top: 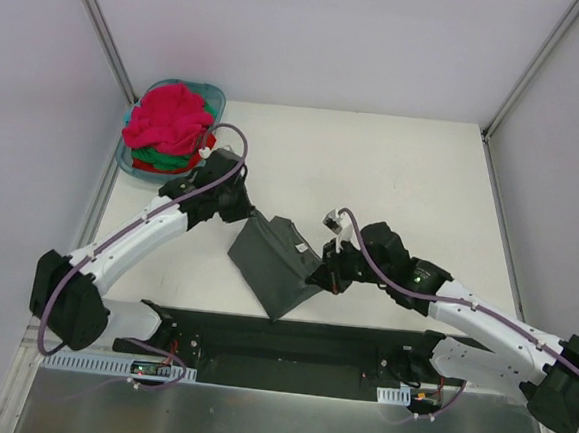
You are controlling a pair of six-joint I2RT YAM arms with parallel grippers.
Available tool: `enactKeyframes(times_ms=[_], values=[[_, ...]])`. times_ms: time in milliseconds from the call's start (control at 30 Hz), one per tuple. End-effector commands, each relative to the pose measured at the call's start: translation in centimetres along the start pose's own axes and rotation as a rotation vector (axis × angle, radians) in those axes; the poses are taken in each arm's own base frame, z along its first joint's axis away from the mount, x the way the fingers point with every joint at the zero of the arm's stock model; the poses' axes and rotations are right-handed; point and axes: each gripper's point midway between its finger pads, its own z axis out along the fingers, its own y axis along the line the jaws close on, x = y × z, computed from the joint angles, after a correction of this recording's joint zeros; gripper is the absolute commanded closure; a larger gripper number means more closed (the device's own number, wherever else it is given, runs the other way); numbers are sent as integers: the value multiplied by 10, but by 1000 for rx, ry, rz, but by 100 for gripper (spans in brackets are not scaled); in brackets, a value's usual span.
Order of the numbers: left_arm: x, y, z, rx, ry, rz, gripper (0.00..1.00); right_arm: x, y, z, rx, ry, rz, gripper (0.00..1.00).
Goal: Fold and stack the t-shirts
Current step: Fold the long partially folded tshirt into a neat square
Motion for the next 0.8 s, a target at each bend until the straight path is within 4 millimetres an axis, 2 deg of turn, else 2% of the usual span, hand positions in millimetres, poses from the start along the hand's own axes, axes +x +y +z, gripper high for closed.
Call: enactKeyframes(times_ms=[0,200,333,500,633,667,700,733,767], values=[[-33,-23,21,-9,-92,29,100,18,-37,-8,121,27,91,99],[-29,-44,63,-26,-18,90,100,22,-72,-13,253,7,141,99],[-23,-41,88,-65,21,96,100,28,-91,-13,312,19,183,97],[-21,-40,110,-97,43,109,100,32,-114,-11,393,37,229,96],[-19,-47,126,-85,81,131,100,34,-131,-11,466,44,257,94],[-16,-48,130,-84,94,133,100,35,-139,-14,513,37,265,89],[-15,-49,133,-81,102,134,92,33,-145,-17,552,24,268,83],[-14,-50,135,-78,110,138,76,30,-150,-20,583,16,261,68],[-13,-51,137,-73,118,141,71,29,-152,-25,608,17,256,51]])
